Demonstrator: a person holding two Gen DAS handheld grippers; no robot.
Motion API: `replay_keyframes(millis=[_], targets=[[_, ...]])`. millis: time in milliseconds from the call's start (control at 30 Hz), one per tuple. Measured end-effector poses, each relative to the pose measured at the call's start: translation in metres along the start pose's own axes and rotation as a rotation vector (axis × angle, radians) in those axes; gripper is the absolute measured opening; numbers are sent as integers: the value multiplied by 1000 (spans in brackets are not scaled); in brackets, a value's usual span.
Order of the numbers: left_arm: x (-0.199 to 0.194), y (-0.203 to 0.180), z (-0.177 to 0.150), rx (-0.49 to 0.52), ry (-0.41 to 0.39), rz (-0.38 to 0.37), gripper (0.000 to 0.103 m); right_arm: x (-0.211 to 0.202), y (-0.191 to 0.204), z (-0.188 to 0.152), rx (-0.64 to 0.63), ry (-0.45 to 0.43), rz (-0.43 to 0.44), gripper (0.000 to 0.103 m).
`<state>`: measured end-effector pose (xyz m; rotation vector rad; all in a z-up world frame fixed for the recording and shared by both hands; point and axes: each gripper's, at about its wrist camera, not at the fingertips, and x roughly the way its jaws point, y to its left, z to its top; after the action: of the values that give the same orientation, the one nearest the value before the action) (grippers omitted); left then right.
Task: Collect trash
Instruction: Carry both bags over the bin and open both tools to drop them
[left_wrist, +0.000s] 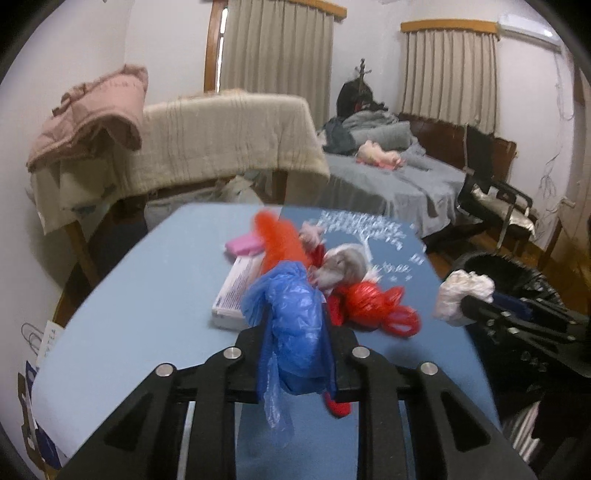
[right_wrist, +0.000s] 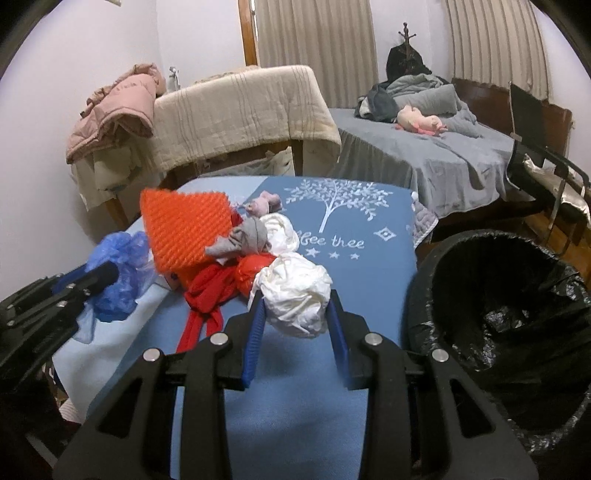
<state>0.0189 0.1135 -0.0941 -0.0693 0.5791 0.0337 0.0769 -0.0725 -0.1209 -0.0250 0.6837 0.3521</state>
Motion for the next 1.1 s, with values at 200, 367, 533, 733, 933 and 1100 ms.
replay_keyframes(millis=[200, 367, 533, 733, 933, 1100], targets=[[-12, -22, 22, 26, -49, -49, 23, -22, -13, 8, 29, -49, -26, 32], [-7, -44, 34, 40, -57, -108, 23, -40, -35, 14, 58, -88, -75, 32], [1, -81, 44, 85, -73, -188, 23, -58, -65, 14, 85, -117, -141, 32], [15, -127, 53, 133, -72, -282, 23, -76, -110, 8, 145, -143, -232, 32], [34, -180, 57, 183, -49, -385, 23, -90, -153, -1, 193, -150, -320, 32], [45, -216, 56, 213, -38, -447, 23, -98, -185, -10, 221, -142, -385, 32]])
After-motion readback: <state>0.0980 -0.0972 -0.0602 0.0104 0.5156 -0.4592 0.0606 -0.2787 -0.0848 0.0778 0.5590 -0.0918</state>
